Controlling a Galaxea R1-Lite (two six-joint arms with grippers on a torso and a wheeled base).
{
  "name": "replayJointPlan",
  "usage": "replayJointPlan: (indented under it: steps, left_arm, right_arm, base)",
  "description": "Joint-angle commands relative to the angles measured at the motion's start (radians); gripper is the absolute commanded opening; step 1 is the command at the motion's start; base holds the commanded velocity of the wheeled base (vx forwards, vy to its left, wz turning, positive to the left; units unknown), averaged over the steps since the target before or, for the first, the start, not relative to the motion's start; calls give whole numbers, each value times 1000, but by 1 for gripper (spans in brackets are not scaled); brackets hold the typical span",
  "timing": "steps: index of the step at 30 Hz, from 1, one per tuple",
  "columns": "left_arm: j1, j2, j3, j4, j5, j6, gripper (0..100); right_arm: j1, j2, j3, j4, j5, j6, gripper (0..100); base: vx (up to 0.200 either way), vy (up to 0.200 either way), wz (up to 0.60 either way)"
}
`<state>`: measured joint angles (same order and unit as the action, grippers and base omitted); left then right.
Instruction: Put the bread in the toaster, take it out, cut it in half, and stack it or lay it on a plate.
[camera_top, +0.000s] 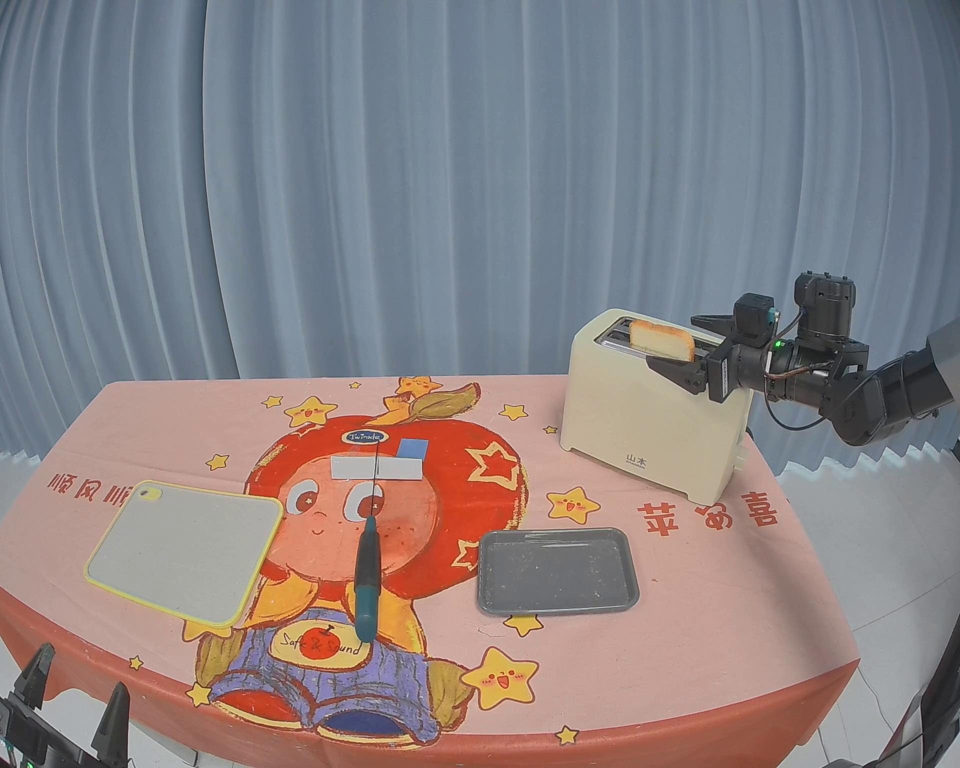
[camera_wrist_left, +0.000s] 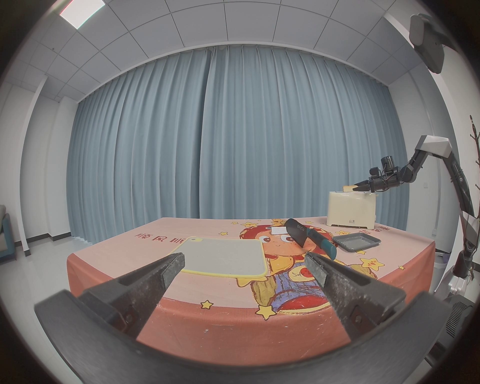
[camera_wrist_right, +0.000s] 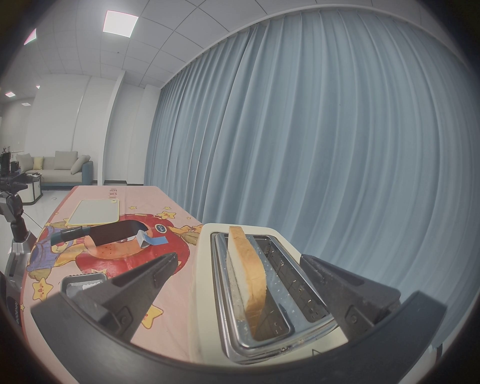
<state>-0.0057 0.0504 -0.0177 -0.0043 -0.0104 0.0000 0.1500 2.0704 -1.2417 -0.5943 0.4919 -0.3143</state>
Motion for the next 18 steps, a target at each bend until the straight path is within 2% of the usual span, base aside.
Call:
replayJointPlan:
  steps: [1, 6, 7, 18]
  left_arm:
    - [0, 0, 18, 0, 0, 0, 100]
    - [0, 0, 18, 0, 0, 0, 100]
    - [0, 0, 18, 0, 0, 0, 100]
    - [0, 0, 18, 0, 0, 0, 100]
  right_arm:
    - [2, 22, -22, 1, -1, 3, 100]
    - [3, 30, -27, 13, -7, 3, 100]
    - [3, 28, -25, 13, -7, 3, 0]
    - [2, 14, -19, 13, -7, 3, 0]
  base:
    - [0, 0, 0]
    - [0, 0, 0]
    - [0, 0, 0]
    - [0, 0, 0]
